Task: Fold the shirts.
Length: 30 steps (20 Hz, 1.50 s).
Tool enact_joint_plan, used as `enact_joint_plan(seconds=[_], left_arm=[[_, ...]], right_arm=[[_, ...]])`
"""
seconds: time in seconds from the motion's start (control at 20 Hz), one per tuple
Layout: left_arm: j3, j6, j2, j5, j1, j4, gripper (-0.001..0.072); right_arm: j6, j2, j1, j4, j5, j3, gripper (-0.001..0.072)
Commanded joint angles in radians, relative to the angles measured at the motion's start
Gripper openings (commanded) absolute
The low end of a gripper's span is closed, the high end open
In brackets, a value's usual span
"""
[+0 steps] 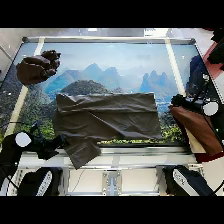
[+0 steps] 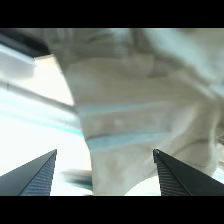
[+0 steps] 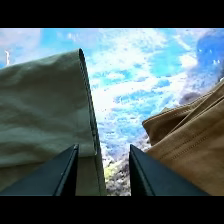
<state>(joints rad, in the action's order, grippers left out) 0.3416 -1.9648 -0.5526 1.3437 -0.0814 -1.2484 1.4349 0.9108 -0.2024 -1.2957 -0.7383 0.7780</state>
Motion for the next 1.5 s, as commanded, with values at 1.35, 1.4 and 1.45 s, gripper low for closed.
enact_joint_plan(seconds=[1.35,1.4,1.45], left_arm=[[-0.064,0.103,-0.209,-0.243,0.008,0.124,0.0480],[-0.064,0.102,-0.209,-0.254,0.018,0.127,0.0450],[-0.064,0.102,-0.209,-0.262,0.028,0.129,0.0332]], right_arm=[[-0.021,-0.002,-0.002,0.109,0.040,0.001,0.0388],[-0.021,-0.002,-0.002,0.110,0.040,0.001,0.0388],[-0.021,-0.002,-0.002,0.114,0.040,0.001,0.0388]])
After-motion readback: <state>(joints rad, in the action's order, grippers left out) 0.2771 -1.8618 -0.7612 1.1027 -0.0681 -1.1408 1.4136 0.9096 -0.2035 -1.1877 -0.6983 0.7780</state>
